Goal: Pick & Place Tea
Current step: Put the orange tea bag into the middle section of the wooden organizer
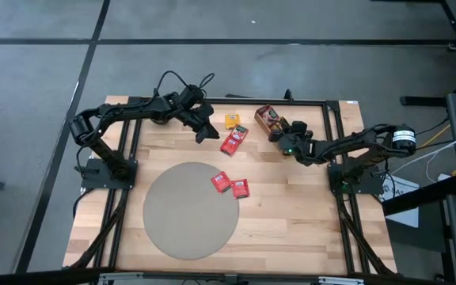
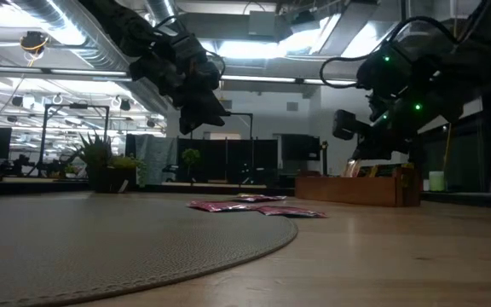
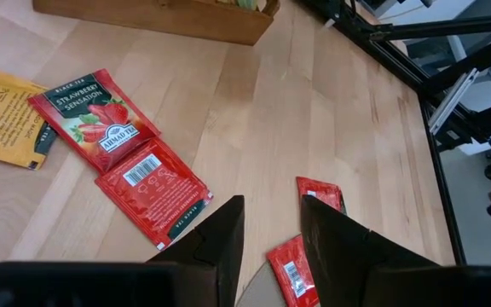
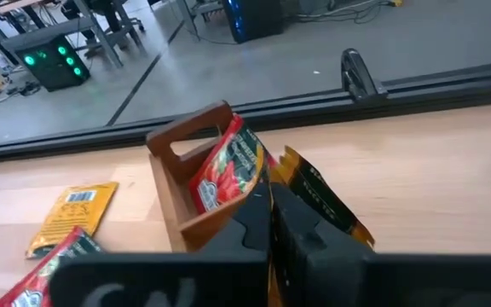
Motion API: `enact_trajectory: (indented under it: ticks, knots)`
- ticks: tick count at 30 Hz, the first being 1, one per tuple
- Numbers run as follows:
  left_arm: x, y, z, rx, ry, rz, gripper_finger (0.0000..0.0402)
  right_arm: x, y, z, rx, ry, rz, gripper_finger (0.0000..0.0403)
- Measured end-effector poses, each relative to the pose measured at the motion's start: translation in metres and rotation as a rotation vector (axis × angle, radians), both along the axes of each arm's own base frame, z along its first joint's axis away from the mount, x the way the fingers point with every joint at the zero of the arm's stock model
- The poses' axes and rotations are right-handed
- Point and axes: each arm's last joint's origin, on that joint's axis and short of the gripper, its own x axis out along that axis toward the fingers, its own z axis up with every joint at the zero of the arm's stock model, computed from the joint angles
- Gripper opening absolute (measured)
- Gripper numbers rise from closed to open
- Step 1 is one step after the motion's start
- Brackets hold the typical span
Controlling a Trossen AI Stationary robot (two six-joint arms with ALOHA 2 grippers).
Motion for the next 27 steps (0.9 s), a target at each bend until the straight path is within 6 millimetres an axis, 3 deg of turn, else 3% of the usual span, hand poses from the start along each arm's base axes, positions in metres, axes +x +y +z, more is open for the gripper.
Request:
enact_trajectory:
  ticks: [11, 27]
  knots:
    - [0.0, 0.0, 0.0, 0.009, -0.003, -0.006, 0.0113, -0.001, -0.001, -0.001, -0.004, 0.021, 0.005, 0.0]
    - [0.0, 0.0, 0.0, 0.015, -0.005, -0.011, 0.0113, -0.001, -0.023, 0.004, -0.005, 0.019, 0.041, 0.0002]
